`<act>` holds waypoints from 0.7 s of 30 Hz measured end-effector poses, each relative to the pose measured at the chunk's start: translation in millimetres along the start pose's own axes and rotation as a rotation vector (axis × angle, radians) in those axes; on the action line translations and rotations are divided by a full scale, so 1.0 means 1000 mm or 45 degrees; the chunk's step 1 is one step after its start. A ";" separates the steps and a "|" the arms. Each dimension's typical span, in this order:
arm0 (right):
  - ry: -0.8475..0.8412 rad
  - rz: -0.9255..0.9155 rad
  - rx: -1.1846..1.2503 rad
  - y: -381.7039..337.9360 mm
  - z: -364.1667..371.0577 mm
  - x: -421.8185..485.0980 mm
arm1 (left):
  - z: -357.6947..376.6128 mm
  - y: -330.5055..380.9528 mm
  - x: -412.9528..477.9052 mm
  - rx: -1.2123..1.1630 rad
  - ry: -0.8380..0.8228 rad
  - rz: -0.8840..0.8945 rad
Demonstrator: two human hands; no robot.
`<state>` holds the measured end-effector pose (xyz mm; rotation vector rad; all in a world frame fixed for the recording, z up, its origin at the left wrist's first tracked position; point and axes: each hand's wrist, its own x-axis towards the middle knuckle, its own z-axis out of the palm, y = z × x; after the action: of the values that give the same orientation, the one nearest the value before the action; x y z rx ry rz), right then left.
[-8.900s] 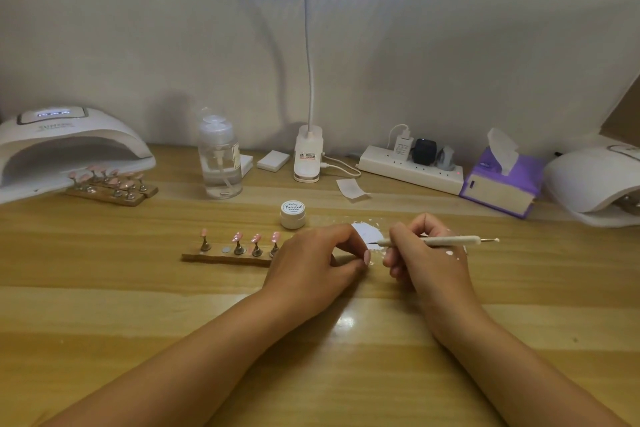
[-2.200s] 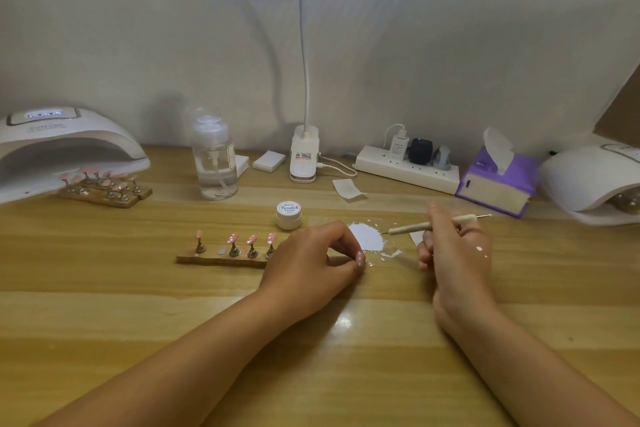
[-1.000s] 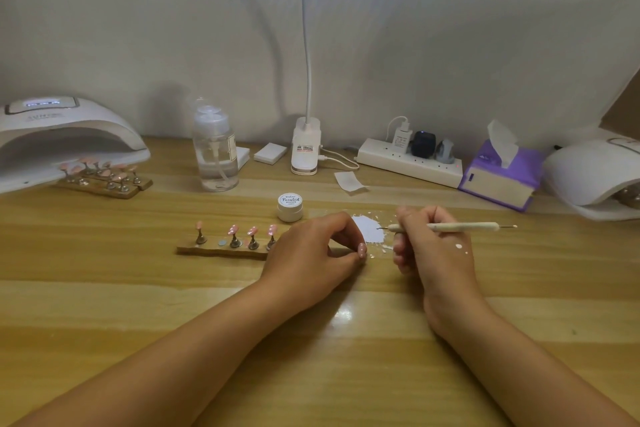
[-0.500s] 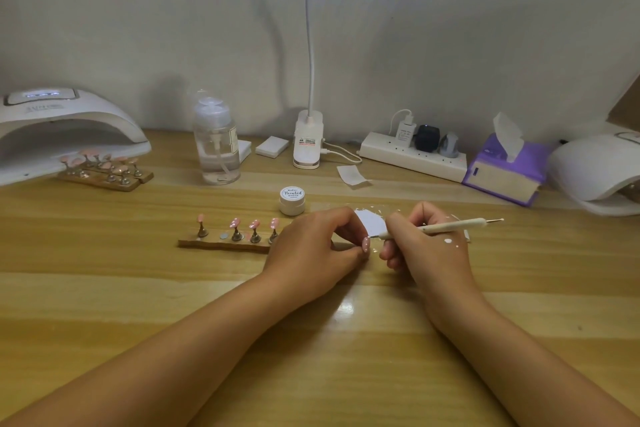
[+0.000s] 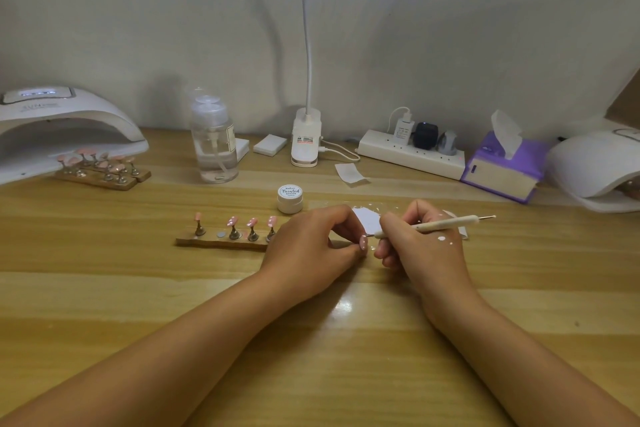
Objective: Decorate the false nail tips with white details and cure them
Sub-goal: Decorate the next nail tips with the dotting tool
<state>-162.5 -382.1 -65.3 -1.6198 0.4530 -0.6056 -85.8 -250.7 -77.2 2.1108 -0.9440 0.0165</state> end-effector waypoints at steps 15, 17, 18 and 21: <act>0.020 0.002 0.055 -0.001 0.000 -0.001 | 0.000 0.000 0.000 -0.012 0.012 0.003; 0.053 0.012 0.119 -0.002 -0.001 -0.001 | 0.000 0.000 0.000 -0.017 0.015 -0.002; 0.066 0.013 0.144 -0.003 -0.001 -0.001 | 0.000 0.000 0.000 -0.019 0.015 -0.008; 0.080 0.010 0.170 -0.004 -0.003 -0.002 | 0.000 0.000 0.000 -0.026 0.009 -0.015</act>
<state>-165.8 -382.4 -61.1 -1.4747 0.4557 -0.6685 -86.0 -250.7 -77.5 2.0962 -0.9244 0.0082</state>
